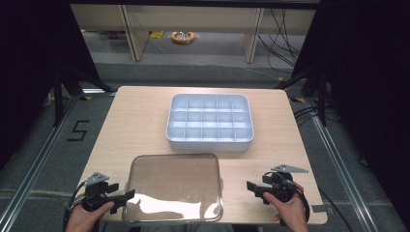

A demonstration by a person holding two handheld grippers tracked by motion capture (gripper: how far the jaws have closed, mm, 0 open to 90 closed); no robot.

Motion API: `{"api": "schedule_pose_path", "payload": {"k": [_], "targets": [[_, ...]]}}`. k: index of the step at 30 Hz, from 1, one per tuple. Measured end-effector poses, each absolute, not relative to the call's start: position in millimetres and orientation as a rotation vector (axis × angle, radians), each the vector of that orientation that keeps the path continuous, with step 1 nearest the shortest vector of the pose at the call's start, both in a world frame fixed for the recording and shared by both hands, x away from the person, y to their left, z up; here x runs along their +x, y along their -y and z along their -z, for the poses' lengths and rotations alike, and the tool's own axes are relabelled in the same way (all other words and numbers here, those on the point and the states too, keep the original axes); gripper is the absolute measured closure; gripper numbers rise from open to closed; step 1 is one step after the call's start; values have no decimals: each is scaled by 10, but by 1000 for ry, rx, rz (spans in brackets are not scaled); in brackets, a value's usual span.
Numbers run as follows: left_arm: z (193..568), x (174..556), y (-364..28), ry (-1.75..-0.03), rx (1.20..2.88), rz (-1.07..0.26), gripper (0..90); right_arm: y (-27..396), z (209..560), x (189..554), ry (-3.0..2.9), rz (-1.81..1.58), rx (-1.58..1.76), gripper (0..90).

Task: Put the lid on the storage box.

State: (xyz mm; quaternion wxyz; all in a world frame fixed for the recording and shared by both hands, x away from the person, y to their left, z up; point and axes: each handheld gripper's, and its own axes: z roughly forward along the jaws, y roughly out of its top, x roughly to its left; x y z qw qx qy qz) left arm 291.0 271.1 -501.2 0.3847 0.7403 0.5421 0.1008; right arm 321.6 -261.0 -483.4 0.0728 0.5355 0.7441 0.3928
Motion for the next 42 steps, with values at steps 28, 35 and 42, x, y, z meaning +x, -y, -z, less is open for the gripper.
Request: {"api": "schedule_pose_path", "payload": {"k": [28, 35, 42], "targets": [[5071, 2934, -2713, -1406, 1946, -213, 339, 2178, 4884, 3174, -2386, -1276, 1592, 278], [5092, 2972, -2697, -1407, 1960, -220, 438, 2014, 4948, 3275, -2418, -1270, 1608, 283], [5091, 2987, -2687, -1404, 1987, -244, 513, 1835, 5011, 3370, -2430, -1241, 1666, 286]]}}
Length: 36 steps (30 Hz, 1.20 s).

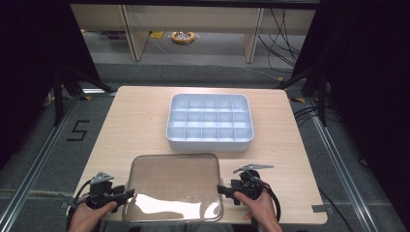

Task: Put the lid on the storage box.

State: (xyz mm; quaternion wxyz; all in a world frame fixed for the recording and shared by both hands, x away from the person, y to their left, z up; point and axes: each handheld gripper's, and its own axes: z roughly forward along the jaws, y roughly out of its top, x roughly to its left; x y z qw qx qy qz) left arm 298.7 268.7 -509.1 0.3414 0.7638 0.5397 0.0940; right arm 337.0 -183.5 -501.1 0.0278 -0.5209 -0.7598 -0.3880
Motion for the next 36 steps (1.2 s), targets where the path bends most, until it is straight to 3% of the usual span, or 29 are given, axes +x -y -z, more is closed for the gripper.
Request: {"api": "schedule_pose_path", "payload": {"k": [17, 19, 20, 21, 24, 25, 29, 36], "targets": [[5094, 2963, -2601, -1352, 2023, -261, 538, 1768, 5143, 3377, 1987, 1358, -1804, 292], [5095, 2960, -2605, -1351, 2022, -259, 535, 1794, 5160, 3354, 1953, 1368, -1804, 326], [5095, 2956, -2602, -1358, 2015, -253, 524, 1781, 5153, 3324, 1827, 1336, -1820, 441], [5095, 2959, -2601, -1362, 2002, -250, 518, 1791, 5175, 3312, 1790, 1372, -1786, 494], [5095, 2956, -2611, -1360, 1998, -239, 512, 1758, 5142, 3284, 1896, 1403, -1774, 531], [5094, 2955, -2621, -1356, 2006, -240, 484, 1754, 5108, 3270, 1999, 1418, -1731, 616], [5101, 2957, -2631, -1350, 2005, -229, 454, 1764, 5072, 3233, 2020, 1437, -1679, 635], [5104, 2966, -2611, -1359, 1987, -223, 310, 1803, 4967, 3221, 2085, 1516, -1565, 679]]}}
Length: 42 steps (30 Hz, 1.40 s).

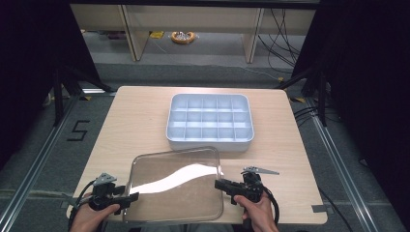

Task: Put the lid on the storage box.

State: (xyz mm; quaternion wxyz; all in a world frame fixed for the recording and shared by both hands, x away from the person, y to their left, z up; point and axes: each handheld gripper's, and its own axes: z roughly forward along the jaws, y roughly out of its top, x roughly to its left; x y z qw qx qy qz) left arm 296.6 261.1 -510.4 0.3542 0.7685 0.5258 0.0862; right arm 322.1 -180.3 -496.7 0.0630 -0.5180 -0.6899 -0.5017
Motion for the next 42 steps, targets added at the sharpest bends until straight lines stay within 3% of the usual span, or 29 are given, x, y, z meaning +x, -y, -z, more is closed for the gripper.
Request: {"api": "schedule_pose_path", "payload": {"k": [4, 7, 11, 15, 17, 19, 20, 24, 37, 42], "targets": [[5107, 2978, -2628, -1371, 1972, -217, 285, 1804, 4959, 3227, 2084, 1529, -1540, 686], [5108, 2986, -2651, -1403, 1947, -207, 213, 1814, 4952, 3230, 2084, 1559, -1507, 699], [5111, 2989, -2661, -1415, 1915, -179, 215, 1821, 4929, 3223, 2073, 1564, -1486, 704], [5128, 3015, -2660, -1462, 1777, -93, 167, 1828, 4930, 3236, 2077, 1583, -1475, 712], [5131, 3012, -2654, -1451, 1780, -88, 266, 1844, 4955, 3264, 2117, 1594, -1457, 712], [5123, 3014, -2646, -1456, 1792, -113, 293, 1847, 4946, 3258, 2091, 1577, -1466, 712], [5121, 3016, -2685, -1466, 1776, -89, 363, 1853, 4957, 3270, 2114, 1569, -1483, 707], [5099, 2998, -2709, -1450, 1713, -119, 467, 1890, 4935, 3276, 2178, 1545, -1532, 710], [4806, 2858, -2770, -1372, 1567, -258, 653, 1891, 4858, 3225, 2158, 1536, -1599, 755], [4771, 2837, -2699, -1348, 1592, -255, 674, 1938, 4766, 3197, 2125, 1540, -1650, 758]]}}
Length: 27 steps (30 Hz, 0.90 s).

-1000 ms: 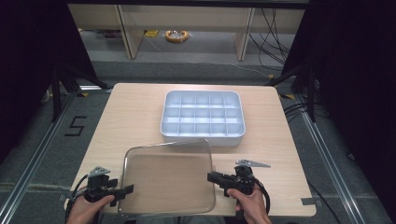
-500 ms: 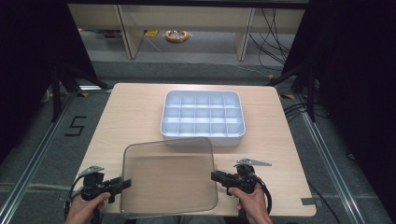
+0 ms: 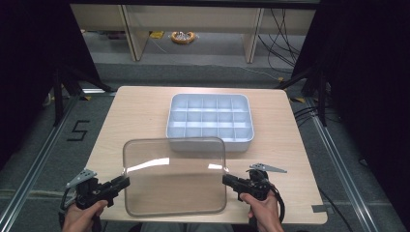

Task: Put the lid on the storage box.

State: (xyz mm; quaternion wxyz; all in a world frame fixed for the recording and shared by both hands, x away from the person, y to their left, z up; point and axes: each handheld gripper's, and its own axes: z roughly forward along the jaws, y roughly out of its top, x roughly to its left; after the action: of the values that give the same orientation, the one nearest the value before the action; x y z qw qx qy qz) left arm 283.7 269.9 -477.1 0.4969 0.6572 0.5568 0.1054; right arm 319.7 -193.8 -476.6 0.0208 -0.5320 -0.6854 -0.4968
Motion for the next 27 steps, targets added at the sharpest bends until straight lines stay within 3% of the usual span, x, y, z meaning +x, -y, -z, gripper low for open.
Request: {"api": "schedule_pose_path", "payload": {"k": [11, 27], "targets": [[4605, 2860, -2585, -1313, 1604, -249, 699, 2074, 4573, 3201, 2199, 1636, -1637, 754], [4310, 3210, -2266, -1247, 1677, -268, 696, 2298, 4206, 3400, 2297, 1635, -1713, 736]]}}
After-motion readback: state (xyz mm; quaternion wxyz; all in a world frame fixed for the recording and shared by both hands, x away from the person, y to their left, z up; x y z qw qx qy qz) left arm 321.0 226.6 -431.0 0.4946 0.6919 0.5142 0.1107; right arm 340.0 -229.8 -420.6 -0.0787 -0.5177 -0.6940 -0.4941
